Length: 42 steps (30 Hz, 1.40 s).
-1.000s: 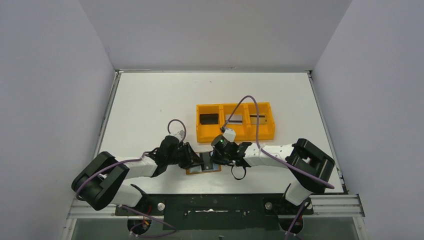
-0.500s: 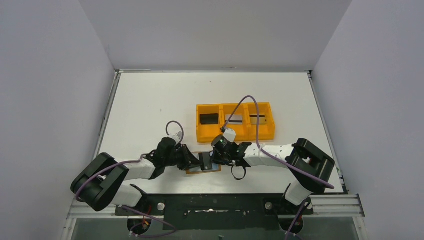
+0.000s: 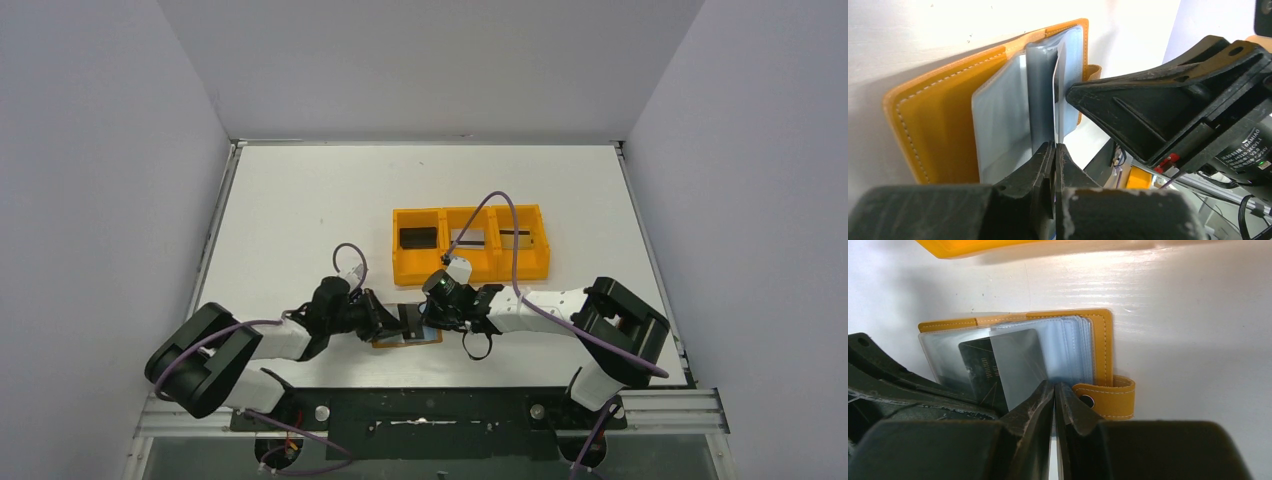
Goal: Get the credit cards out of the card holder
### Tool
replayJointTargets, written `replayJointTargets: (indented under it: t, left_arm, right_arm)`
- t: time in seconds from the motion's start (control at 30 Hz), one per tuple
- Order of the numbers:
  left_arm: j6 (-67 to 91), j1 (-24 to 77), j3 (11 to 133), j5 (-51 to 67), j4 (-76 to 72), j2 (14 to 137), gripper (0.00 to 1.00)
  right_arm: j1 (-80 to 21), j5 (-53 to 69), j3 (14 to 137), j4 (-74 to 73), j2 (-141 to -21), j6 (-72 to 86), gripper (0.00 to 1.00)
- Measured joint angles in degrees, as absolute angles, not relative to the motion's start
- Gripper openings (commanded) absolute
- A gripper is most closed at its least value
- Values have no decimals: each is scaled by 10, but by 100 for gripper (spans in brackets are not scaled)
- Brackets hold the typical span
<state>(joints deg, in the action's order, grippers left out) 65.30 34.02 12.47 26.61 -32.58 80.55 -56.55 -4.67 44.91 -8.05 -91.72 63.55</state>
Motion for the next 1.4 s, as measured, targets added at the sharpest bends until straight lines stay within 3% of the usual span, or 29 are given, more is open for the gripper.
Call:
replayJointTargets:
  t: [0.6,0.8,0.93,1.0,1.23,1.4]
  left_arm:
    - [500,243,197,170,75,474,0]
    - [488,242,201,172,92,470,0]
    - [489,242,201,176,92,469,0]
    - [489,242,199,176,91,461,0]
    - [499,242,190,180,49,410,0]
    - [505,242,190,181,30,401,0]
  right_arm:
    - [-566,-57,450,-90,-910,627,13]
    - [-566,-68,443,-100,-883,607,31]
    - [-566,-76,424,-90,-841,598,57]
    - [-566,-80,413,-83,-815,592,64]
    - [-566,-114,399,-41,-742,562,71]
    - [-566,-125,328,76,-680,522,77]
